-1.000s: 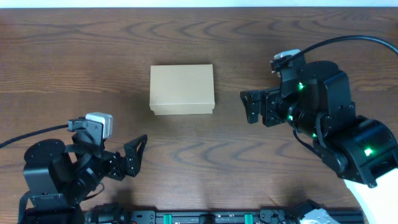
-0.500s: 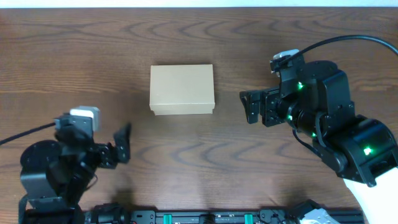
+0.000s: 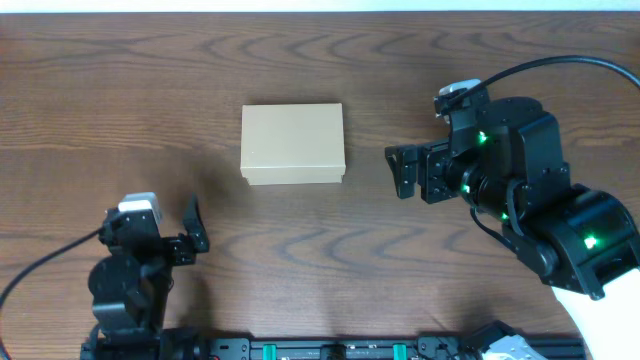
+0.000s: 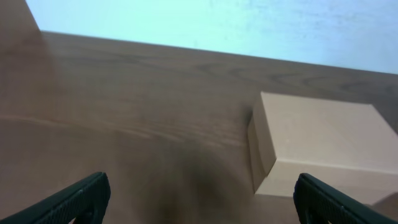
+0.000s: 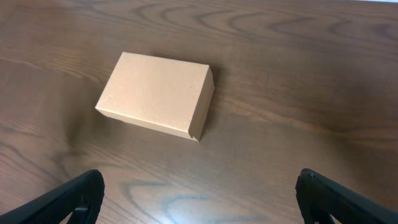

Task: Pack container

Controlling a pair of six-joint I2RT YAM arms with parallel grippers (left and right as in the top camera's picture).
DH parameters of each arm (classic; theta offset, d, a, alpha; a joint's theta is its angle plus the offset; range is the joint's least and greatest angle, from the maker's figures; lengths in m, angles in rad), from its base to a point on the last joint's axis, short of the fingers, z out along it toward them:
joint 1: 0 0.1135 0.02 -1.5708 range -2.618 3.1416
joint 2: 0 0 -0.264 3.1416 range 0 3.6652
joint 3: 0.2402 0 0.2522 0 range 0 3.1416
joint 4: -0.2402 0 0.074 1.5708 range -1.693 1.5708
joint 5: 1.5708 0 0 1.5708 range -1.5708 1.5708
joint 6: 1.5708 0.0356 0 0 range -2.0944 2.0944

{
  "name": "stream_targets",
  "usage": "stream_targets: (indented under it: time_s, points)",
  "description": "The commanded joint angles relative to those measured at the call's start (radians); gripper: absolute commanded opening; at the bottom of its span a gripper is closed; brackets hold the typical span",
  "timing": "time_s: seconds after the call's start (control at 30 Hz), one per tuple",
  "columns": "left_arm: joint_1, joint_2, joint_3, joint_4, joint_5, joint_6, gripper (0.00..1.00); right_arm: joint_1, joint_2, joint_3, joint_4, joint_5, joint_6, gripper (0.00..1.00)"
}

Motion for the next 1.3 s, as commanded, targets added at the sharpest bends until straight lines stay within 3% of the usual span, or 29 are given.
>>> stream_targets:
  time_s: [0.0,0.3,0.67,1.27]
  points:
    - [0.001,-0.067,-0.058,0.014,-0.018,-0.033,0.95,-0.002,0.001,0.006,-0.002,0.000,0.010,0.99]
    - [0.001,-0.221,-0.214,0.015,-0.034,-0.014,0.95,-0.002,0.001,0.006,-0.002,0.000,0.010,0.99]
    - [0.001,-0.264,-0.336,0.066,-0.040,-0.003,0.95,-0.002,0.001,0.006,-0.002,0.000,0.010,0.99]
    - [-0.001,-0.264,-0.337,0.068,-0.040,0.020,0.95,-0.002,0.001,0.006,-0.002,0.000,0.010,0.99]
